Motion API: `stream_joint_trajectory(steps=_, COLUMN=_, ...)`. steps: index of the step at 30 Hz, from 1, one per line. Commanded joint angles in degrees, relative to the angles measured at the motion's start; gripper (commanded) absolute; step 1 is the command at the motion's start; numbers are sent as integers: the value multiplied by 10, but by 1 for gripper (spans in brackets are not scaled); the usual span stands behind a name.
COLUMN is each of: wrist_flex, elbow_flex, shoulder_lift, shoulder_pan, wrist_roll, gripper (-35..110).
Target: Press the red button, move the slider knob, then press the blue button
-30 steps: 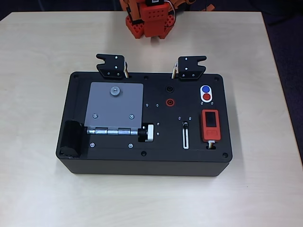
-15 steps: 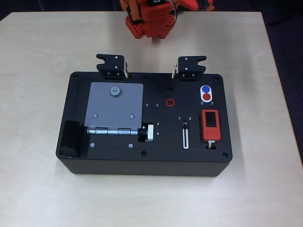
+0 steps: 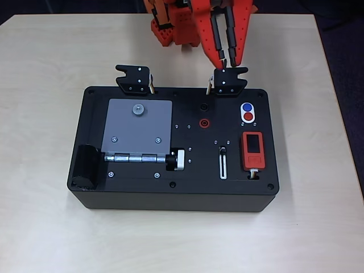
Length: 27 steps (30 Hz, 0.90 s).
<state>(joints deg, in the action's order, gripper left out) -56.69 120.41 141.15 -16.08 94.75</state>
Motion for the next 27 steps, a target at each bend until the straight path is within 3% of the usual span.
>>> stream_joint_trajectory(steps=1, wrist_flex=-14, elbow_flex=-62, shoulder_lift=-55, shoulder_pan=0, wrist_roll=-11, gripper=22)
stream_joint_trajectory(steps=4, wrist_flex=-21, elbow_flex=-105, shoulder_lift=-98, shoulder_pan=-3, wrist_roll=-22, gripper=34)
stream_joint_trajectory(steps=12, wrist_flex=-86, elbow_flex=-191, shoulder_lift=-190, shoulder_pan=-23, wrist_roll=4, gripper=47)
stream_joint_trajectory(steps=20, wrist_flex=-106, elbow_flex=-227, shoulder_lift=-271, shoulder_pan=-62, wrist_roll=44, gripper=76)
stream_joint_trajectory(steps=23, wrist_flex=-109, elbow_flex=-221, shoulder_lift=-287, shoulder_pan=-67, wrist_roll=56, gripper=80)
stream_joint_trajectory(steps=27, wrist_flex=-102, elbow_flex=-201, shoulder_lift=-294, shoulder_pan=-66, wrist_roll=56, gripper=72)
